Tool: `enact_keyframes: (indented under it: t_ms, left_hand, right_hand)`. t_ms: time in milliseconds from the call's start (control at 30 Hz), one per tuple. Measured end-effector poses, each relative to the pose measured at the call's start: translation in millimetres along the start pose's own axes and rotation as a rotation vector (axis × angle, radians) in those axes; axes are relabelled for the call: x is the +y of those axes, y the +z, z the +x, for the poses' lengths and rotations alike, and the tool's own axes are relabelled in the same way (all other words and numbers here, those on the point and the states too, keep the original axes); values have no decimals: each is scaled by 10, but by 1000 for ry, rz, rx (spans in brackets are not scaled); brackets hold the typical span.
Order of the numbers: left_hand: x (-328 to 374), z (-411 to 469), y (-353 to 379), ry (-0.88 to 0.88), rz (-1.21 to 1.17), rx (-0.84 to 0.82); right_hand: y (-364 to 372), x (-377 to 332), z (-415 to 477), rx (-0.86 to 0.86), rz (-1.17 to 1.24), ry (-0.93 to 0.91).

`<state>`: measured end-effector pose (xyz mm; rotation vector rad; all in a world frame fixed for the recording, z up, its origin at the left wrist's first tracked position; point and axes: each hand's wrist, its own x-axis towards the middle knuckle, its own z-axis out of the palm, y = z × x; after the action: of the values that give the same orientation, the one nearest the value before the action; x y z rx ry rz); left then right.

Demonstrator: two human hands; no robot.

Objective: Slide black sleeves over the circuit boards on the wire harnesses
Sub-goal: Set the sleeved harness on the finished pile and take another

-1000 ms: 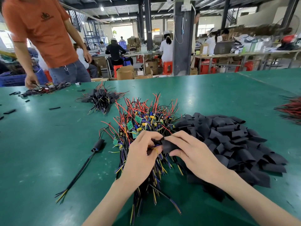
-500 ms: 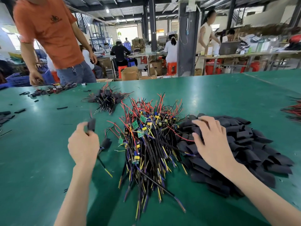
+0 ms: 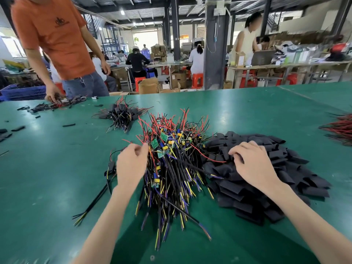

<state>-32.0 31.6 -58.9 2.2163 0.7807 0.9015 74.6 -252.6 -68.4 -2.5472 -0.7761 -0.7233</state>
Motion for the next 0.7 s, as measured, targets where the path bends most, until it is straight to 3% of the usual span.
enact_keyframes:
  t_ms: [100,367,500,600,700]
  left_hand:
    - [161,-105,155,45,5,30]
    - [368,-75,175,-98,74,-49]
    - [521,-66,225,74,66,26]
    - [677,7,285,51,10,-53]
    - [788,-10,366,168,203,78]
  right_hand:
    - [-23,56,15,-89,-9,15]
    - [33,100,4,-363,-44,17]
    - [64,112,9,-400,7,28]
    - [74,121,5,-413,57,24]
    - [89,131,6,-414,78,19]
